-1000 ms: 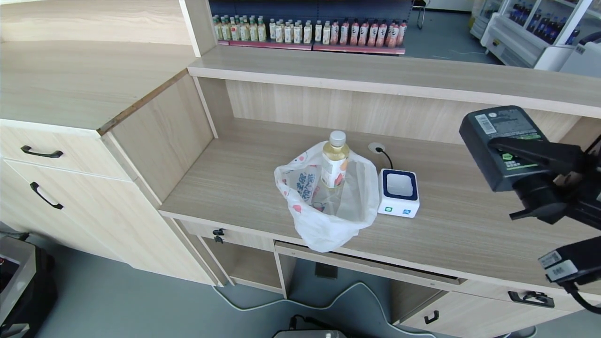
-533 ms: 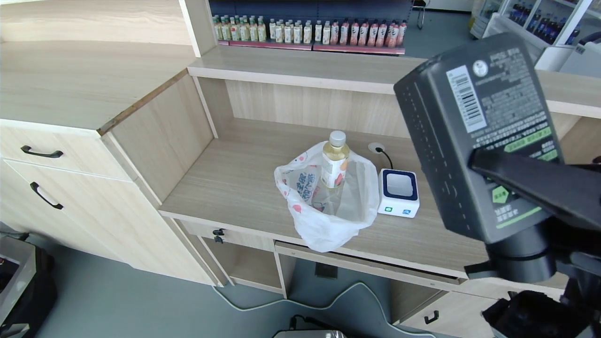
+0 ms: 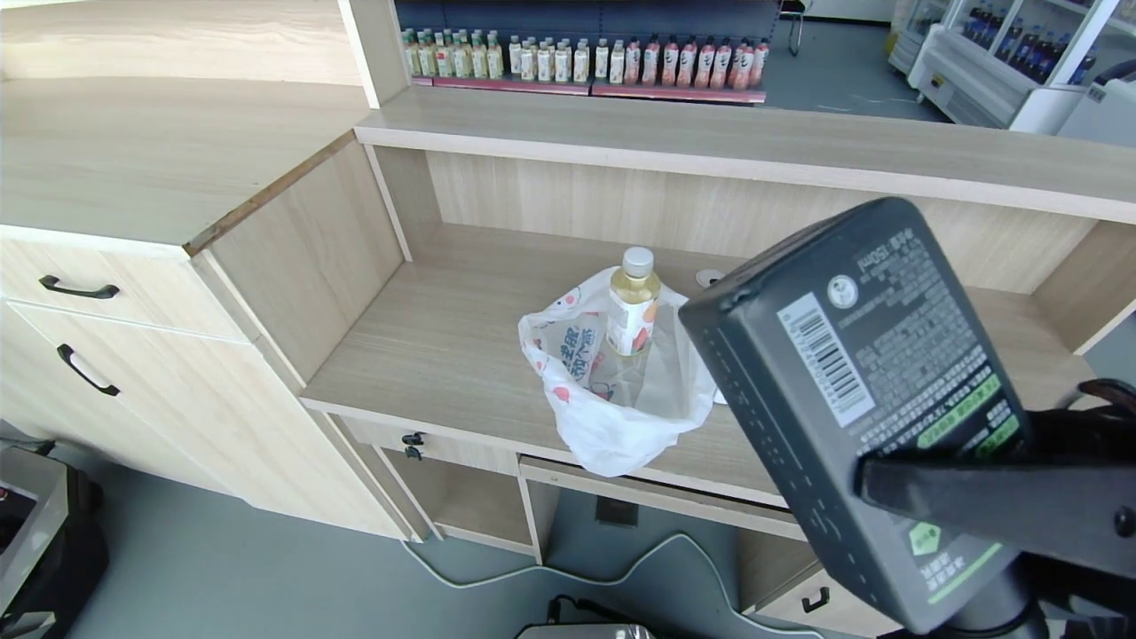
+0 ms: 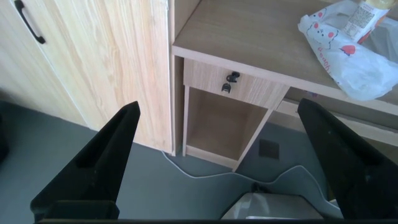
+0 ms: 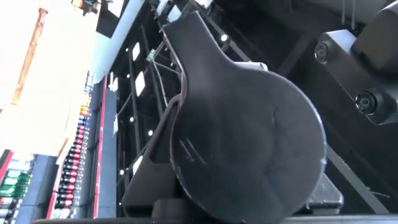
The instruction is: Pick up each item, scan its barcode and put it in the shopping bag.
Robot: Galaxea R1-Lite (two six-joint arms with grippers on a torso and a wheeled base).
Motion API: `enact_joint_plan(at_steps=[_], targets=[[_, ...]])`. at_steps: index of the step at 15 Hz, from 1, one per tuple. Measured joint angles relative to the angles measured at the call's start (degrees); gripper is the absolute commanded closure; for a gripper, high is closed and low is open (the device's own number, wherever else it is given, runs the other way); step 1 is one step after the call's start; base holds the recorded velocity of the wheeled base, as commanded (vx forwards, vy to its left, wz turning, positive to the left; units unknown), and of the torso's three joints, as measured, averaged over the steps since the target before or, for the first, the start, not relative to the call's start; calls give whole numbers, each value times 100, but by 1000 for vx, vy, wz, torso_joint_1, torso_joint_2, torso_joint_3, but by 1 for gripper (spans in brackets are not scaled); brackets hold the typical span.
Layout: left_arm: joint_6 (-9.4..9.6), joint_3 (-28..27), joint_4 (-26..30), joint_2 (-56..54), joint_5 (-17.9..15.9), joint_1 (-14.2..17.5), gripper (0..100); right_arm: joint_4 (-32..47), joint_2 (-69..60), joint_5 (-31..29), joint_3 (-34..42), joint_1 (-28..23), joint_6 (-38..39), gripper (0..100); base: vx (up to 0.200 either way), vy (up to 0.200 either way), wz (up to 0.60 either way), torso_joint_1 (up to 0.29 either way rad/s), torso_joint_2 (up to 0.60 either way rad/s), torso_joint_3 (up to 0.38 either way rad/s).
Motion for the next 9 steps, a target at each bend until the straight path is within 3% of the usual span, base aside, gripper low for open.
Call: enact_joint_plan(at_steps=[9], targets=[[2, 0, 0, 0, 0, -5, 0, 578, -575, 323, 121, -44, -55, 100, 0, 0, 0, 0, 0, 0]])
